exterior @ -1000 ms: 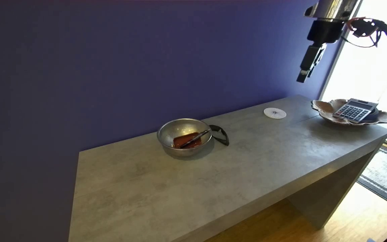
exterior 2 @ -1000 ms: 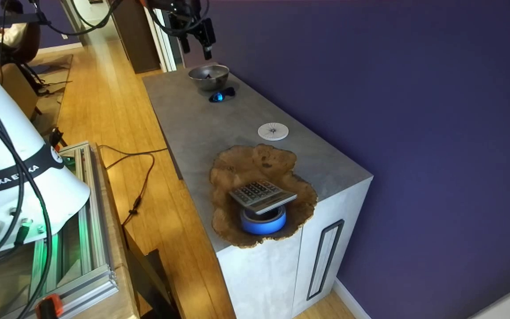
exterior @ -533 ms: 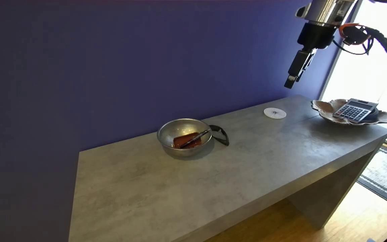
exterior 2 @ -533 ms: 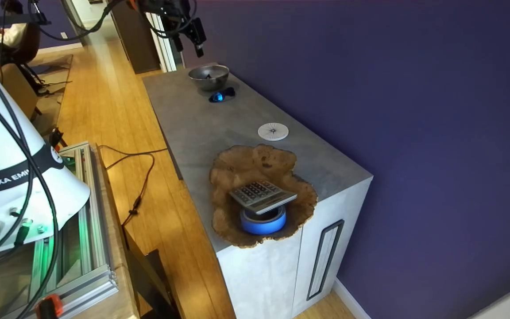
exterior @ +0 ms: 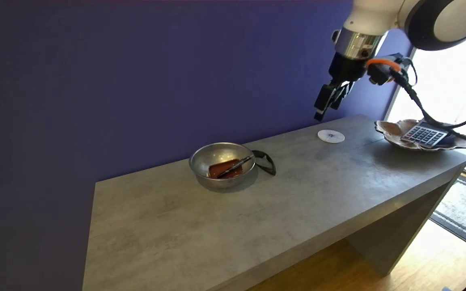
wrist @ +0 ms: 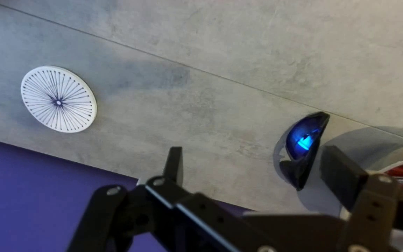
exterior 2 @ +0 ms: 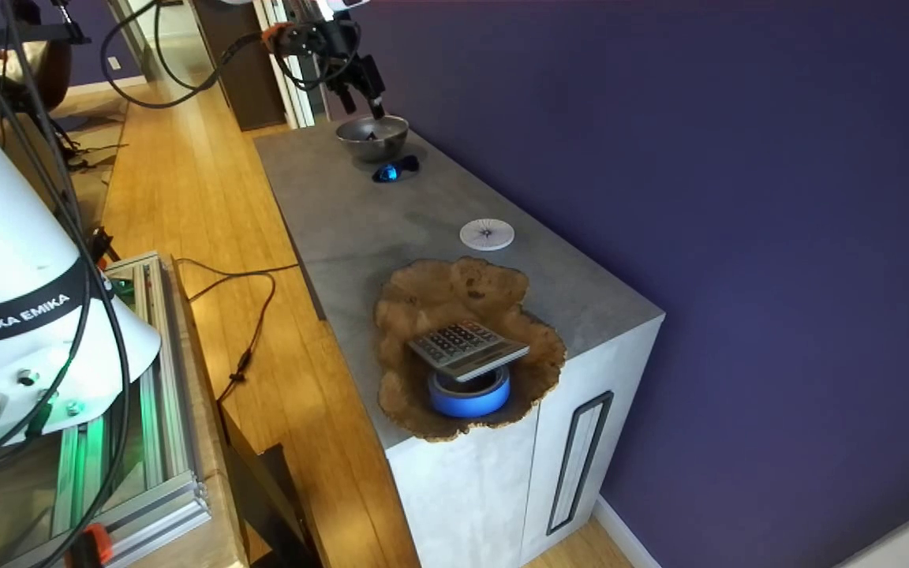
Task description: Pick up the sun glasses and put them in the brown bowl
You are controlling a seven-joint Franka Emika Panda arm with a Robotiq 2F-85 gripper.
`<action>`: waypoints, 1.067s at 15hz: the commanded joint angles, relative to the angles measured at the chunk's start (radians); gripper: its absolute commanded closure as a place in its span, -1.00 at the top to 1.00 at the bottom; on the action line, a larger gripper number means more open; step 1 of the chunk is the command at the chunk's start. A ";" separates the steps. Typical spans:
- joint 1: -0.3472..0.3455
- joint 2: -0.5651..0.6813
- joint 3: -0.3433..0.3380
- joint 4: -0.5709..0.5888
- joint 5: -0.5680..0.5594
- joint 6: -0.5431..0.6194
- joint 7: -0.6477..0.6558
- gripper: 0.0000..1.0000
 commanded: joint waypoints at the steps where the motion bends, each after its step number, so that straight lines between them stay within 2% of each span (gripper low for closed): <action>1: 0.085 0.227 -0.033 0.222 -0.193 -0.055 0.207 1.00; 2: 0.119 0.274 -0.038 0.271 -0.228 -0.078 0.246 1.00; 3: 0.202 0.321 -0.095 0.317 -0.227 -0.090 0.253 1.00; 4: 0.245 0.375 -0.115 0.373 -0.242 -0.107 0.287 1.00; 5: 0.268 0.427 -0.122 0.436 -0.199 -0.141 0.275 1.00; 6: 0.234 0.315 -0.119 0.297 -0.170 -0.075 0.222 1.00; 7: 0.263 0.351 -0.131 0.330 -0.166 -0.083 0.229 1.00; 9: 0.271 0.358 -0.136 0.331 -0.165 -0.081 0.228 1.00; 10: 0.303 0.370 -0.181 0.337 -0.218 -0.061 0.308 1.00; 12: 0.328 0.429 -0.220 0.376 -0.247 -0.028 0.355 1.00; 16: 0.385 0.509 -0.285 0.444 -0.239 0.036 0.402 1.00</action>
